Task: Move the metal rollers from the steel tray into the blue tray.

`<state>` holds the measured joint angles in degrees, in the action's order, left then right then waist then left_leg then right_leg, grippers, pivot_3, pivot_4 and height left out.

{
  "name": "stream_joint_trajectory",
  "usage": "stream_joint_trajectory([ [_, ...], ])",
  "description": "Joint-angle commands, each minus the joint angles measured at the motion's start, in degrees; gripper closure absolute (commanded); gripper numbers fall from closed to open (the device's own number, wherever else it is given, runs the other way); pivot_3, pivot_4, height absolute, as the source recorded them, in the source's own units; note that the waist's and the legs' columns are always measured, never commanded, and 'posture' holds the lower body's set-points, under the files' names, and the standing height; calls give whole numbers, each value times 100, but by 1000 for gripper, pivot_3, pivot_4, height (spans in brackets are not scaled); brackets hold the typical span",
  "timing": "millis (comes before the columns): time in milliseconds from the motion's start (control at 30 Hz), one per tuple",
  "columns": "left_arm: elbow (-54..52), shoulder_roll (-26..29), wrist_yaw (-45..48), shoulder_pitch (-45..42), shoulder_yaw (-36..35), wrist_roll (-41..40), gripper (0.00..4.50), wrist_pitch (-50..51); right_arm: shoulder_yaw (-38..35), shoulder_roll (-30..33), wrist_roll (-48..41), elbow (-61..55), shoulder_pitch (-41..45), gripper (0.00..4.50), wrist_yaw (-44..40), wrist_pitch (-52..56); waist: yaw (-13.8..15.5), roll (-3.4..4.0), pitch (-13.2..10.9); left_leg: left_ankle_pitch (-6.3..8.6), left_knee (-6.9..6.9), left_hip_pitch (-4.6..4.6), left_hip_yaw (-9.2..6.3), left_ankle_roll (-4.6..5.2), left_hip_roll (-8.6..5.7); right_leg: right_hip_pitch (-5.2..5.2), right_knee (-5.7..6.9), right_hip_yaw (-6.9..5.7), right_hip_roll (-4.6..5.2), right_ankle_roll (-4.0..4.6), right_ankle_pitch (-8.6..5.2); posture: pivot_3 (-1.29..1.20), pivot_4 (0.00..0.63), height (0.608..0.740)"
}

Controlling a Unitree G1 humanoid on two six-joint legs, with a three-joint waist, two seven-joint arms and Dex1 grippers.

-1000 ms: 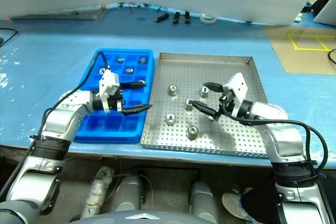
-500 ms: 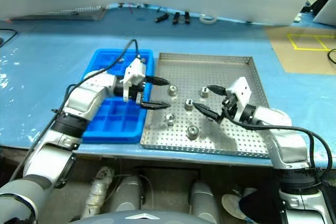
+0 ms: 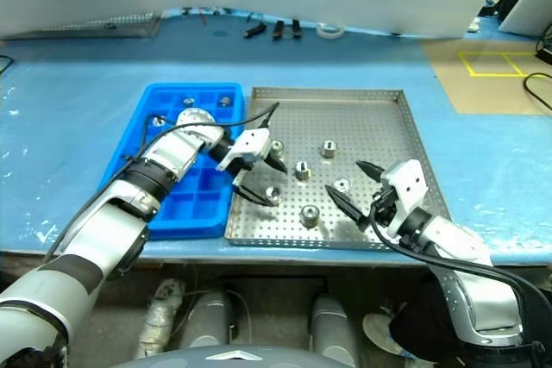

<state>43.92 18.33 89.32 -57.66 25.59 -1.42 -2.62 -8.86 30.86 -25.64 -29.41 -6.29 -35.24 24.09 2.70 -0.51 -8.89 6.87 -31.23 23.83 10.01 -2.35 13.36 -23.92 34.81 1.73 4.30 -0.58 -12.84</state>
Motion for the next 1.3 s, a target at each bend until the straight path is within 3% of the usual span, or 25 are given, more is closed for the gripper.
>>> stream_joint_trajectory([
  [33, 217, -68, 69, -34, 114, 267, 0, -415, -136, -50, -12, -361, -72, 27, 166, -91, -43, 0, 0, 1, 0, 0, 0, 1, -1, 0, -1, 0, 0, 0, 0, -388, 150, 740],
  [267, 886, -71, 165, -40, 349, 853, 0, -1092, 28, 28, 3, -615, -105, 27, 172, -57, -85, 0, 0, 1, 0, -9, 0, 2, 3, 6, -2, 2, 0, 0, 0, -404, 150, 740],
  [533, 1388, -266, -177, -140, 198, 1096, 0, -1193, 5, 27, 47, -632, -191, 27, 211, -77, -180, 0, 0, 2, 5, -65, 2, 1, 0, 67, -10, 4, 4, -3, -3, -408, 150, 740],
  [700, 1456, -266, -276, -156, 97, 1114, 1131, -1307, 47, 10, 66, -618, -187, 0, 212, -74, -191, 0, 0, 3, 4, -64, 2, 2, -3, 67, -10, 4, 9, -3, -3, -401, 150, 740],
  [800, 1510, -265, -209, -154, 69, 1112, 1131, -1359, 73, 7, 76, -583, -134, 0, 198, -73, -193, 0, 0, 3, 12, -64, 2, 1, 0, 64, -13, 3, 4, -2, -4, -397, 150, 740],
  [867, 1516, -261, -183, -149, 38, 1091, 1469, -1362, 81, 13, 81, -554, -96, 0, 184, -75, -194, 0, 0, 3, 15, -64, 3, 1, 0, 64, -16, 4, 4, -2, -4, -393, 150, 740],
  [967, 1492, -269, -279, -130, -42, 1052, 2299, -1310, 93, 25, 89, -513, -55, 0, 157, -88, -194, 0, 0, 3, 17, -63, 4, 1, 1, 62, -19, 4, 4, -2, -4, -384, 150, 740],
  [1033, 1450, -258, -164, -103, -86, 985, 2299, -1309, 104, 32, 82, -491, -22, 0, 130, -89, -195, 0, 0, 3, 20, -63, 4, 1, 2, 61, -20, 4, 3, -1, -4, -384, 150, 740],
  [1133, 1307, -184, 143, -26, -184, 825, 2775, -1233, 167, 67, -22, -533, 21, 0, 8, -15, -198, -1, -1, 3, 22, -61, 7, 1, 2, 56, -22, 6, 2, -2, -4, -368, 150, 740],
  [1300, 1145, -189, -63, 7, -385, 702, 2797, -1033, 230, 242, -209, -626, 71, 0, -284, 150, -193, -1, -1, 3, 28, -60, 8, 1, 4, 54, -26, 6, 0, 0, -5, -333, 150, 740],
])
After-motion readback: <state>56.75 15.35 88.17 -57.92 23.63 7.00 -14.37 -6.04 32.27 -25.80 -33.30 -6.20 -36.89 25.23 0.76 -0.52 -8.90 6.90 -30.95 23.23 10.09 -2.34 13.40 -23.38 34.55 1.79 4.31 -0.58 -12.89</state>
